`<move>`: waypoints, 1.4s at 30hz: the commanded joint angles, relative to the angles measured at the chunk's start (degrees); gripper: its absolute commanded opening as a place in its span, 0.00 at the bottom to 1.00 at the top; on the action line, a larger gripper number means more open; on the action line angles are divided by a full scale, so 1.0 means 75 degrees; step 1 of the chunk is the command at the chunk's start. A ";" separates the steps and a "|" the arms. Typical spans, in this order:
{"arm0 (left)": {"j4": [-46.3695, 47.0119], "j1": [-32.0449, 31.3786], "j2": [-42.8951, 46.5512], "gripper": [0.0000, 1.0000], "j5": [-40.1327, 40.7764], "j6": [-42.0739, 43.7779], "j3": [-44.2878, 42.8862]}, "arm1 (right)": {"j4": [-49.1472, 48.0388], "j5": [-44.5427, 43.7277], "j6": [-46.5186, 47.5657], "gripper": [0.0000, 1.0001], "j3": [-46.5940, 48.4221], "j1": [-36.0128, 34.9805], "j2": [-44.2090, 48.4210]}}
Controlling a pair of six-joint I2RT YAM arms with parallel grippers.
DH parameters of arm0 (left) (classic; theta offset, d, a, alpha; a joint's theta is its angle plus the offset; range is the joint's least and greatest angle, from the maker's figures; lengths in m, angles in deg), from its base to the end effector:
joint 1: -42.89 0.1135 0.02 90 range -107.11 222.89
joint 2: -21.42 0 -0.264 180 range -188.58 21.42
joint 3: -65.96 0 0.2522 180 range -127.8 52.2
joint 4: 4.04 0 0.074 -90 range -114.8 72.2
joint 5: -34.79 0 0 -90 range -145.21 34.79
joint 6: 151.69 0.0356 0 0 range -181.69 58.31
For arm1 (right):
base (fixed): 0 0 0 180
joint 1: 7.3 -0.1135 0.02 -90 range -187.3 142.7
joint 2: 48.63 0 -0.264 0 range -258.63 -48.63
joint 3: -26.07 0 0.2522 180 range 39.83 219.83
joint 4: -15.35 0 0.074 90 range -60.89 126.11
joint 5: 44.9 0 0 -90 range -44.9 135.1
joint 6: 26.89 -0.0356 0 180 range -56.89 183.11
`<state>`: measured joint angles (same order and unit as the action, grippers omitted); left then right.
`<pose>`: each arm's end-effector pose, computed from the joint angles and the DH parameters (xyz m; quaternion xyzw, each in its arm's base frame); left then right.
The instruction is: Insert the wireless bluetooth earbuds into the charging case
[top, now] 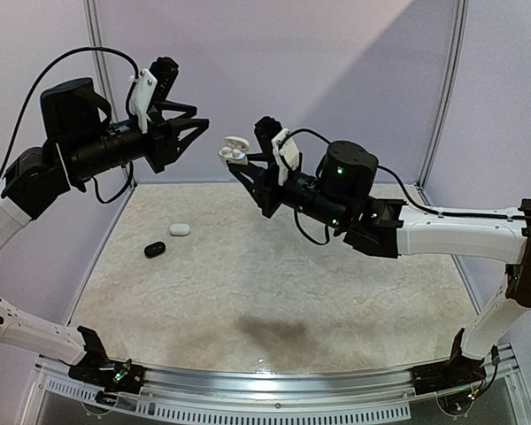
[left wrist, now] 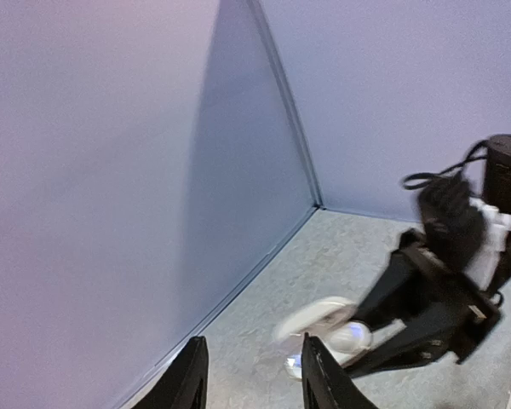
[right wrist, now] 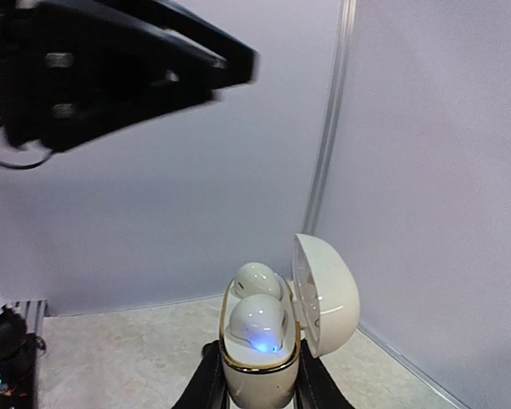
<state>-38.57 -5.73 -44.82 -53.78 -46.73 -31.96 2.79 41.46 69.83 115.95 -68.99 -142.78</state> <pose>0.1578 -0.1778 0.4821 0.3743 0.6203 -0.1909 0.6623 0.1912 0.3502 0.3738 -0.3477 0.5542 0.3305 0.6802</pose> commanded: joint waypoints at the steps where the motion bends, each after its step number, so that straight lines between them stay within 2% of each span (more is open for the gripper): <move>1: -0.1162 0.1202 -0.0321 0.38 0.0328 -0.0784 -0.0195 | -0.0208 0.2524 0.0188 0.00 -0.0381 0.0009 0.0757; 3: -0.1441 0.1592 -0.0457 0.38 -0.0582 -0.1079 -0.0190 | 0.0167 0.3055 0.0092 0.00 -0.0164 -0.0004 0.0778; 9: -0.0951 0.1555 -0.0563 0.38 -0.2904 -0.1072 -0.0059 | 0.0626 0.3560 -0.0004 0.00 0.0486 -0.0138 0.0298; 16: -0.0824 0.1386 -0.0535 0.36 -0.4163 -0.1042 0.0072 | 0.0816 0.3733 -0.0179 0.00 0.1059 -0.0209 -0.0313; 21: -0.0764 0.1307 -0.0453 0.34 -0.4348 -0.0852 0.0085 | 0.1154 0.3544 -0.0181 0.00 0.1236 -0.0200 -0.0401; 26: -0.1206 0.1041 -0.0299 0.33 -0.4398 -0.0412 0.0136 | 0.1461 0.2687 -0.0255 0.00 0.1353 -0.0205 -0.0456; 35: -0.1231 0.0928 -0.0011 0.33 -0.3876 -0.0317 0.0257 | 0.1717 0.2262 -0.0279 0.00 0.1335 -0.0180 -0.0364; 38: -0.1215 0.0938 0.0035 0.33 -0.3396 -0.0404 0.0321 | 0.1821 0.2011 -0.0353 0.00 0.1333 -0.0138 -0.0352; 42: -0.0880 0.1110 0.0177 0.37 -0.1607 -0.0961 0.0622 | 0.2260 0.1208 -0.1253 0.00 0.1273 0.0278 -0.0370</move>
<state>-46.29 1.77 -44.97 -78.72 -50.27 -29.86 15.92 57.48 66.64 124.58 -69.86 -145.71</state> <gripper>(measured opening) 0.350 0.222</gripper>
